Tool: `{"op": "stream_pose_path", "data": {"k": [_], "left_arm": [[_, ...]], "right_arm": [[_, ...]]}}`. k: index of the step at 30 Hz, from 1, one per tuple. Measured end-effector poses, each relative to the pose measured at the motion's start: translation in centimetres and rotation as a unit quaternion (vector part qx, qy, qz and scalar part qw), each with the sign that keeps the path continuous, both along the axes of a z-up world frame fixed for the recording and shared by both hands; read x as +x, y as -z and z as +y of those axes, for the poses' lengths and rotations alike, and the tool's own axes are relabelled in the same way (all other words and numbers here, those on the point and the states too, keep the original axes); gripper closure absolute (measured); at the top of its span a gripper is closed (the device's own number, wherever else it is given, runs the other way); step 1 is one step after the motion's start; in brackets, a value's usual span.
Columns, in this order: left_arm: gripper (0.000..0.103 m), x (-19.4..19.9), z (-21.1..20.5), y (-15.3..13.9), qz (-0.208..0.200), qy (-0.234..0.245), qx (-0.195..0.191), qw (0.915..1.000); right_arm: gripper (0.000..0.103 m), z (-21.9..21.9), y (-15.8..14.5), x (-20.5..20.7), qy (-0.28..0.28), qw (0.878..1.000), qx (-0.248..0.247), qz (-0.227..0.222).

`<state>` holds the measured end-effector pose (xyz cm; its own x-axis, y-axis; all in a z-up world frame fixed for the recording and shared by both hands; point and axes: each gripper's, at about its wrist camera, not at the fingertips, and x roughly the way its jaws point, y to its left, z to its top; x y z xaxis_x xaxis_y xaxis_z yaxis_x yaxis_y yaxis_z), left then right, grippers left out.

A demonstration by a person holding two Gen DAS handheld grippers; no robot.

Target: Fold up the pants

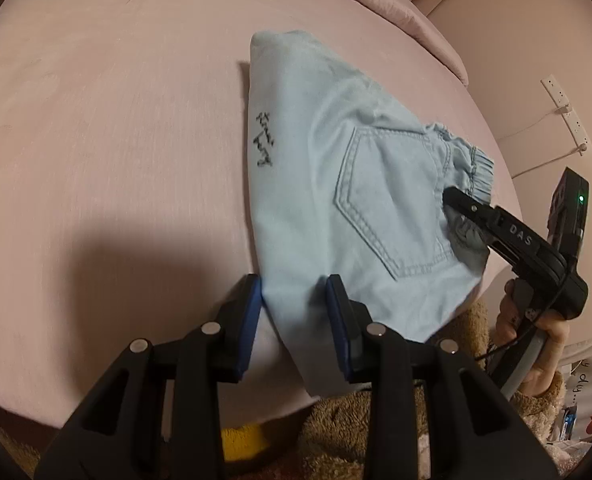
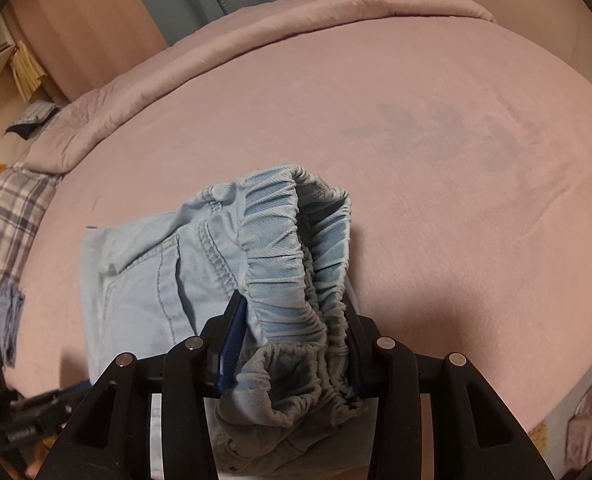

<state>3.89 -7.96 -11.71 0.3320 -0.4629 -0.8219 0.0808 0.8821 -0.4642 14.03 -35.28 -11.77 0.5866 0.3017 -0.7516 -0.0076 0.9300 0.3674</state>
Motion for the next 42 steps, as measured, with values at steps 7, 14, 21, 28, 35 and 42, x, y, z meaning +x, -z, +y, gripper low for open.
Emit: {"op": "stream_pose_path", "data": {"k": [7, 14, 21, 28, 35, 42], "left_arm": [[0.07, -1.0, 0.9, -0.1, 0.016, -0.001, -0.02, 0.9997], [0.07, -1.3, 1.3, -0.5, 0.017, 0.003, -0.019, 0.9997], [0.067, -0.7, 0.5, -1.2, 0.017, 0.004, -0.017, 0.9997], [0.066, -0.8, 0.3, -0.6, 0.013, 0.008, 0.001, 0.9999], [0.065, -0.9, 0.3, 0.0, 0.009, 0.014, 0.007, 0.9998], [0.064, -0.9, 0.3, 0.3, 0.01, 0.012, 0.002, 0.9999]], "right_arm": [[0.06, 0.1, -0.2, -0.2, 0.005, 1.0, -0.01, 0.0], [0.051, 0.4, -0.8, -1.4, 0.016, 0.999, -0.043, 0.013], [0.051, -1.3, -1.1, -3.7, 0.016, 0.999, -0.028, 0.013], [0.067, -2.3, -0.6, -4.2, 0.003, 1.0, 0.018, 0.011], [0.071, -2.2, -0.2, -4.6, 0.003, 0.999, 0.032, 0.017], [0.071, -2.1, -0.1, -4.6, 0.004, 0.999, 0.029, 0.02]]}}
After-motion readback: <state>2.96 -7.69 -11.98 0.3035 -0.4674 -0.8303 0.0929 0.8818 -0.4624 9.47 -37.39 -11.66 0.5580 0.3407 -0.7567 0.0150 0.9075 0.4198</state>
